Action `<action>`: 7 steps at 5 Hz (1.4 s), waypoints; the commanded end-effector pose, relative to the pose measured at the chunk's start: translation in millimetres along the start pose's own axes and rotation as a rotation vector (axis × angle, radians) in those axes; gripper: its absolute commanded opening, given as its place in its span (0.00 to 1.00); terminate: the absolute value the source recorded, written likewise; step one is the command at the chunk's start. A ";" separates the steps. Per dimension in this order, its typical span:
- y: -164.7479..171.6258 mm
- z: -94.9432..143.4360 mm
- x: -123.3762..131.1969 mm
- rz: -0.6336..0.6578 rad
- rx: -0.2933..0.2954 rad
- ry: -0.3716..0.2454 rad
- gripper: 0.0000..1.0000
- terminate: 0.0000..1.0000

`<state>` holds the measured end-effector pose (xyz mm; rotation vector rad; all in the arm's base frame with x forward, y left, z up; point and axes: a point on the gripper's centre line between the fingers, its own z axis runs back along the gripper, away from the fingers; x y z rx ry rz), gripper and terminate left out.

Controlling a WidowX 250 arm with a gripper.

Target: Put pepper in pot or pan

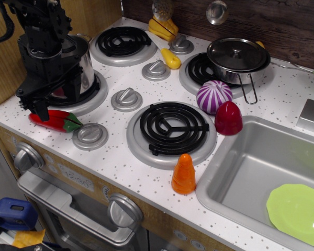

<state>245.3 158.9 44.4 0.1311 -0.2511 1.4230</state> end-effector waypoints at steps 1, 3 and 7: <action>0.0 0.0 0.0 0.000 0.000 0.000 1.00 0.00; 0.3 -23.1 0.9 0.025 -0.049 0.037 1.00 0.00; 11.7 -11.8 -3.2 0.064 0.014 0.021 0.00 0.00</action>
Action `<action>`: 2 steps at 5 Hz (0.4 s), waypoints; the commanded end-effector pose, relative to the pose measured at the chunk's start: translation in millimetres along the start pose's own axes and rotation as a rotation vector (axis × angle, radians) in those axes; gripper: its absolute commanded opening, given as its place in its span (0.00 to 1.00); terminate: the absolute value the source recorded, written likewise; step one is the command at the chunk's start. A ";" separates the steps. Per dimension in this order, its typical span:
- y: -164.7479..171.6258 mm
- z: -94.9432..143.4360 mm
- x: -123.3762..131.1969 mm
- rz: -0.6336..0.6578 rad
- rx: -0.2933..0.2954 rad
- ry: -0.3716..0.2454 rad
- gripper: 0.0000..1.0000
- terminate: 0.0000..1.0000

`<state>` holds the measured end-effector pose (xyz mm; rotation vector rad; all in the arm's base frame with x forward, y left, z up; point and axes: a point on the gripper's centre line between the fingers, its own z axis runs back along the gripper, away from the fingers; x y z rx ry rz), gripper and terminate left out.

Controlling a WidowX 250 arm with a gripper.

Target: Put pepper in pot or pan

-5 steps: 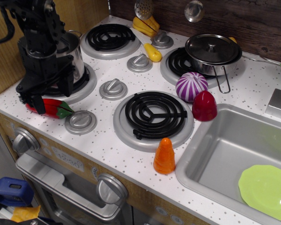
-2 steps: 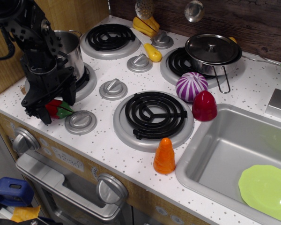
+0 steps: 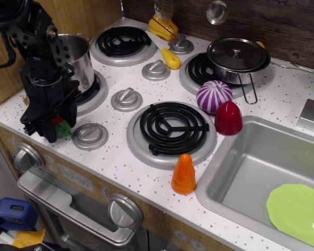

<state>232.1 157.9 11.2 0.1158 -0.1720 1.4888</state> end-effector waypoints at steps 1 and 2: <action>5.4 53.8 11.6 0.007 0.045 -0.099 0.00 0.00; 5.2 94.3 18.6 -0.008 0.109 -0.182 0.00 0.00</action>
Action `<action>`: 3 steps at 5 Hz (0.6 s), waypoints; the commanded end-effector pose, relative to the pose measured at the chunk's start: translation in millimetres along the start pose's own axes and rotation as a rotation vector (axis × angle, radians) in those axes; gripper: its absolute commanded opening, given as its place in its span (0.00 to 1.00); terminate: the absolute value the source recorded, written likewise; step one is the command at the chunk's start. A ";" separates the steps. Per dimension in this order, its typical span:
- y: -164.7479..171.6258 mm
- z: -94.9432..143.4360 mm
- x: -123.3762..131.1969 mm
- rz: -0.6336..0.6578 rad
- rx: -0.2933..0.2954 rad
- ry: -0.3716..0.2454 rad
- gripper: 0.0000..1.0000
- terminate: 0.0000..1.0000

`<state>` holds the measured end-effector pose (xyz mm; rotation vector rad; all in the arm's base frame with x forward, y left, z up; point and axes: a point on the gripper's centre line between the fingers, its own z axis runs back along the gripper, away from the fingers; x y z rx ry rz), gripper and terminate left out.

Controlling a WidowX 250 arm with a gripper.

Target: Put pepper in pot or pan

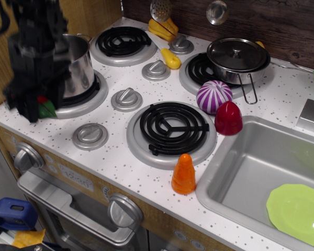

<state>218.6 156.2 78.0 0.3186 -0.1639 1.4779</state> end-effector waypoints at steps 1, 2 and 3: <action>-16.7 42.8 26.9 -0.035 -0.072 -0.176 0.00 0.00; -38.4 44.7 45.2 -0.110 -0.166 -0.268 0.00 0.00; -56.5 37.9 62.6 -0.162 -0.258 -0.308 0.00 0.00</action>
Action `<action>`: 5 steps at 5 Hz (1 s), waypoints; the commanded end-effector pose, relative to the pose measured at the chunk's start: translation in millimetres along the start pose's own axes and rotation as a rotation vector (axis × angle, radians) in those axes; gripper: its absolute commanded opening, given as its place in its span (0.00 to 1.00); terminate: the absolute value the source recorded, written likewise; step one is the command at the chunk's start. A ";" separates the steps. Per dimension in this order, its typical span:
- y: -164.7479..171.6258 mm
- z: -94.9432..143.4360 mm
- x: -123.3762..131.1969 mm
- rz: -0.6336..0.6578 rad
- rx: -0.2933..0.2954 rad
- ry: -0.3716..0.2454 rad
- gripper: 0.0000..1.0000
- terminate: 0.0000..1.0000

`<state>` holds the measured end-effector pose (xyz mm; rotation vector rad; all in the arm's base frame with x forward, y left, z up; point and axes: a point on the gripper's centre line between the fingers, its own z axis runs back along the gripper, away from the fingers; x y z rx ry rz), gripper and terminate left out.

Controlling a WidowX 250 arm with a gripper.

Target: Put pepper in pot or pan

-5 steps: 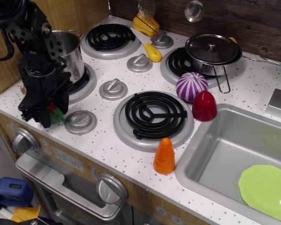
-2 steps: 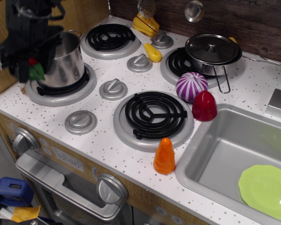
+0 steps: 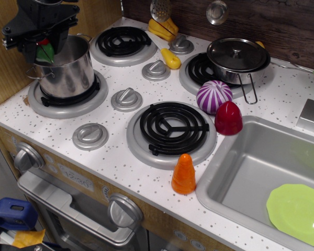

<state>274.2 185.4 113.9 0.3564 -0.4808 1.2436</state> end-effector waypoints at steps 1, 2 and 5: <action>-16.2 -16.2 30.7 -0.021 -0.134 -0.108 0.00 0.00; -23.3 -28.5 34.9 -0.026 -0.185 -0.145 1.00 0.00; -24.0 -27.1 31.8 -0.010 -0.216 -0.161 1.00 1.00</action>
